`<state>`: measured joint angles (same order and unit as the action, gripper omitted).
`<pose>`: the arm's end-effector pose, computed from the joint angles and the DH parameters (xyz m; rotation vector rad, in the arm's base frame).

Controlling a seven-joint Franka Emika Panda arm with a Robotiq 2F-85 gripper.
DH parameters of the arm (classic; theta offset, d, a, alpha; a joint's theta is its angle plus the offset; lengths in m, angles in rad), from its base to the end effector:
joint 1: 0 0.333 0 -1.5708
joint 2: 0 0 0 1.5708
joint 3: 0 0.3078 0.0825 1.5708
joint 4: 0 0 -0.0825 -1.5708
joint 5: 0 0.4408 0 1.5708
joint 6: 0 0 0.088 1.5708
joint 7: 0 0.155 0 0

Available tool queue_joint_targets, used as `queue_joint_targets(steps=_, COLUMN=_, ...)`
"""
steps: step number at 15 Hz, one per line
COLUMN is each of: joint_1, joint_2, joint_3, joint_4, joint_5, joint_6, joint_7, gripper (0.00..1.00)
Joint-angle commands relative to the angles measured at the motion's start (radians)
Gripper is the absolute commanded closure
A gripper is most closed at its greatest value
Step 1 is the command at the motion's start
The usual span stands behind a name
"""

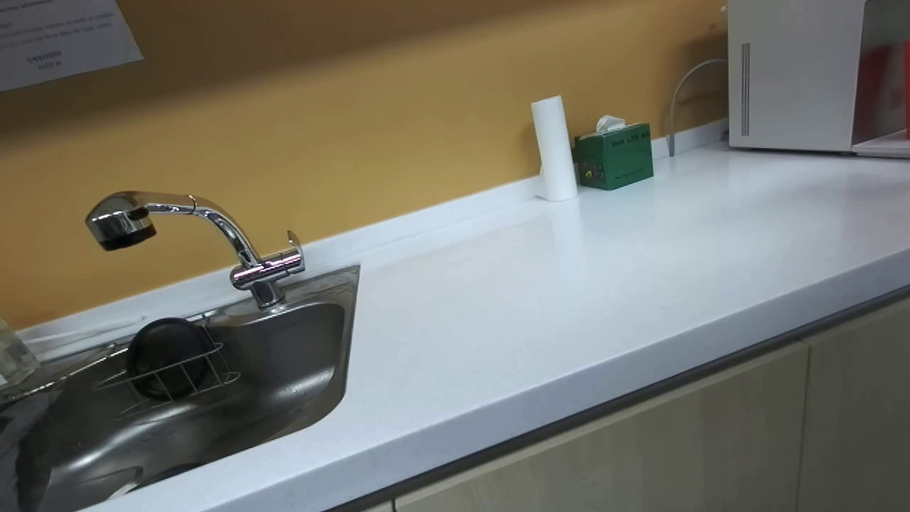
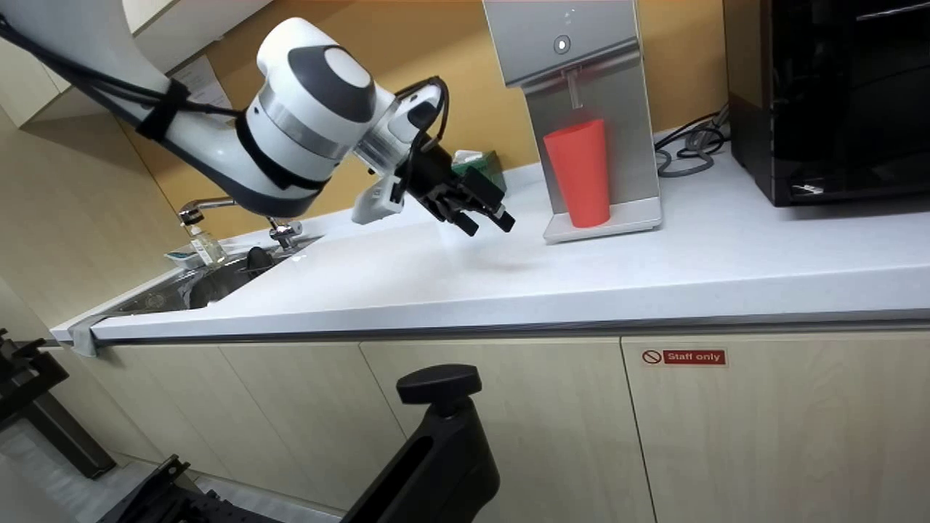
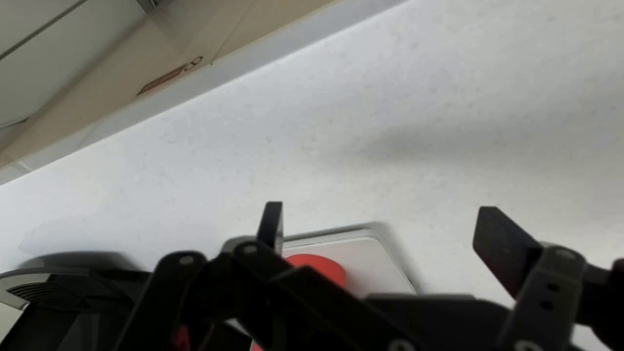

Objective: Put the orange cup under the tap dispenser

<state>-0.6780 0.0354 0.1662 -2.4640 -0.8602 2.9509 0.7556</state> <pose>0.5048 -0.2333 0.2217 2.7146 -0.6301 0.6456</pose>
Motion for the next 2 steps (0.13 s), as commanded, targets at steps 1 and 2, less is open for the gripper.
queue_joint_targets(steps=1, joint_1=0.189, joint_2=-0.142, joint_3=-0.149, joint_4=-0.08, joint_5=0.25, joint_6=-0.077, joint_7=-0.233, gripper=0.0)
queue_joint_targets(steps=2, joint_1=0.124, joint_2=-0.162, joint_3=-0.075, joint_4=-0.076, joint_5=0.295, joint_6=-0.112, joint_7=-0.272, gripper=0.0)
